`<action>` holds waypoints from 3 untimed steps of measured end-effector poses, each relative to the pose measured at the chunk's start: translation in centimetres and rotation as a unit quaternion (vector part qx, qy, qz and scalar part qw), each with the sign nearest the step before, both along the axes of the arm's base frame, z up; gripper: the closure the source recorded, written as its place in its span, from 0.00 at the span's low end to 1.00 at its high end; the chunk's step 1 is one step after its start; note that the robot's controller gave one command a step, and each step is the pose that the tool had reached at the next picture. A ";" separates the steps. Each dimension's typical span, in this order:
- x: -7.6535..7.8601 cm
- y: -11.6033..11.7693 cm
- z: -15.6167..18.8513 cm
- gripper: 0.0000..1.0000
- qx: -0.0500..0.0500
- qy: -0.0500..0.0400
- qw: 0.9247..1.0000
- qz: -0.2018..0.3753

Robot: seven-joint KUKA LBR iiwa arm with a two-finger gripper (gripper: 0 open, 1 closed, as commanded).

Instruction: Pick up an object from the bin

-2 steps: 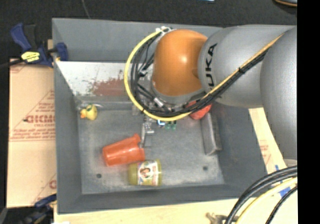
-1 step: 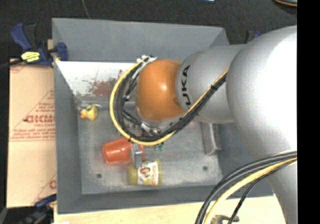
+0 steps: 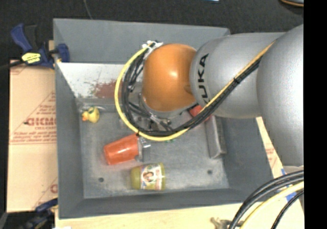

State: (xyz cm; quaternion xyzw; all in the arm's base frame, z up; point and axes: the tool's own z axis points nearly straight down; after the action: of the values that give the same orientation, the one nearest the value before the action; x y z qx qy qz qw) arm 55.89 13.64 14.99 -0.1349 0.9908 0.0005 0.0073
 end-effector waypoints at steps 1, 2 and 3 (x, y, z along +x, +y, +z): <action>-0.4 -2.3 -3.2 0.00 0.000 0.003 1.000 -0.019; 0.6 -0.5 -7.9 0.00 0.000 -0.002 0.997 0.077; 1.0 -1.0 -7.9 1.00 0.002 0.000 1.000 -0.019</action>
Offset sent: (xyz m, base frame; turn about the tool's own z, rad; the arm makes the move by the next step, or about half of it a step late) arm 0.0049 -0.0044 -0.0799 -0.1581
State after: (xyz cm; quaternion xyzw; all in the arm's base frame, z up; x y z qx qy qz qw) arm 56.87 12.68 7.11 -0.1164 0.9932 0.0020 0.0077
